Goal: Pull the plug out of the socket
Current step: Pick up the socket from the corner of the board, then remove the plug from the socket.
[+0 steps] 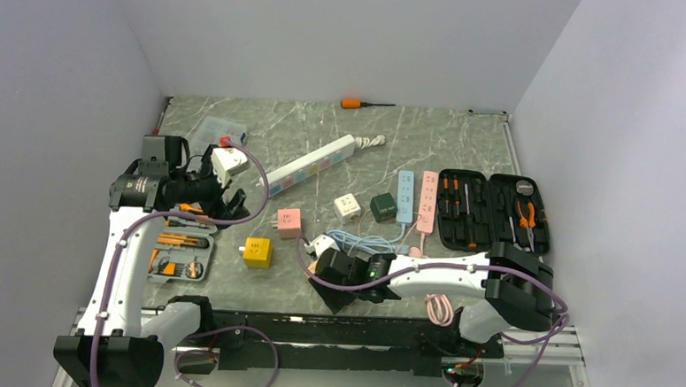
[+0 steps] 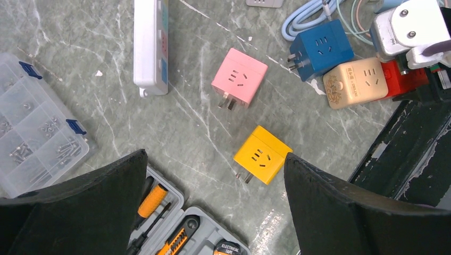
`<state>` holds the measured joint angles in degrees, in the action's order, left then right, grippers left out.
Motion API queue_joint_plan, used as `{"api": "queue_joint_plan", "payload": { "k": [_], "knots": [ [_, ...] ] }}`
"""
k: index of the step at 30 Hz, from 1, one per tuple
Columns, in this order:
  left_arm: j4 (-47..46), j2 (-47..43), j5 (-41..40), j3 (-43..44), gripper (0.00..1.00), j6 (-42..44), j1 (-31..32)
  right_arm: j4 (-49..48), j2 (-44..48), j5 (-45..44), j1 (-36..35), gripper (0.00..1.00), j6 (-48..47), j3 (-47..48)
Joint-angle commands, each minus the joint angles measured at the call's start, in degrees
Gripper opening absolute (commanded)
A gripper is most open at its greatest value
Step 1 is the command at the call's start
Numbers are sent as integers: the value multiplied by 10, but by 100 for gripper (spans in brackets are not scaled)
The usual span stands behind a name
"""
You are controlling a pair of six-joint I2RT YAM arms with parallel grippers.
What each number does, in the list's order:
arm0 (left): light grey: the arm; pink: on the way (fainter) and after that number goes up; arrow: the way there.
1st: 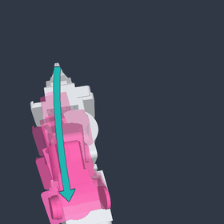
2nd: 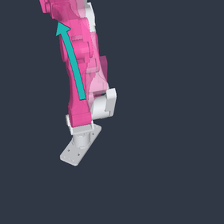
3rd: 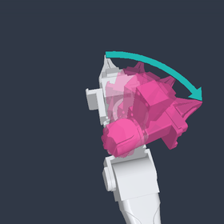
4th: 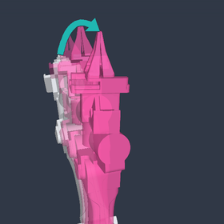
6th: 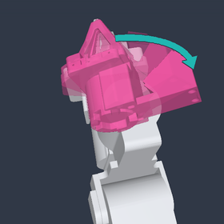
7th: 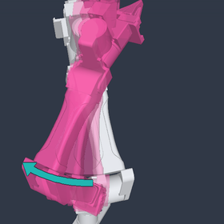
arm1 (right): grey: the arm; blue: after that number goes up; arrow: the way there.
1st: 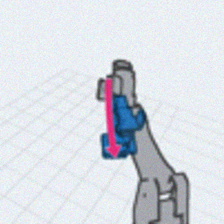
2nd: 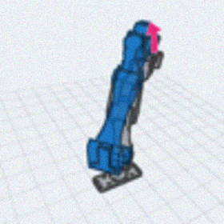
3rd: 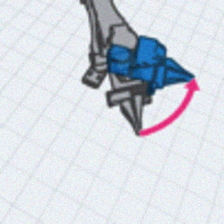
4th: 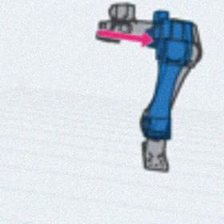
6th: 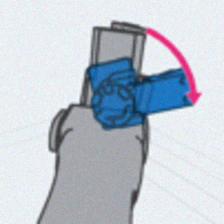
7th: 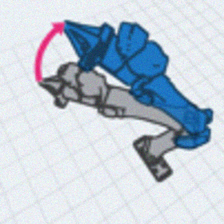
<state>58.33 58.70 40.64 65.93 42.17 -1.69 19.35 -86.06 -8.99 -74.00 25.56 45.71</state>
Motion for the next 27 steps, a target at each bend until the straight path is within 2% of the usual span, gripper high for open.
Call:
{"api": "queue_joint_plan", "payload": {
  "k": [1,6,12,16,17,22,27],
  "knots": [
    [5,-10,6,18,99,-2,-3,5,10,-31,-3,50,-20,52],
    [29,-14,8,25,99,21,-2,42,31,-26,7,30,-57,123],
    [68,-35,9,33,99,79,-2,74,49,49,30,22,-80,171],
    [85,-71,25,34,99,134,-3,89,73,107,61,2,-90,191],
    [86,-84,31,32,99,150,-3,94,79,121,72,0,-91,198],
    [69,-149,55,20,99,213,-3,107,103,179,126,0,-114,230],
    [48,-145,96,56,99,188,-3,110,92,205,152,0,-125,253]
  ]
}}
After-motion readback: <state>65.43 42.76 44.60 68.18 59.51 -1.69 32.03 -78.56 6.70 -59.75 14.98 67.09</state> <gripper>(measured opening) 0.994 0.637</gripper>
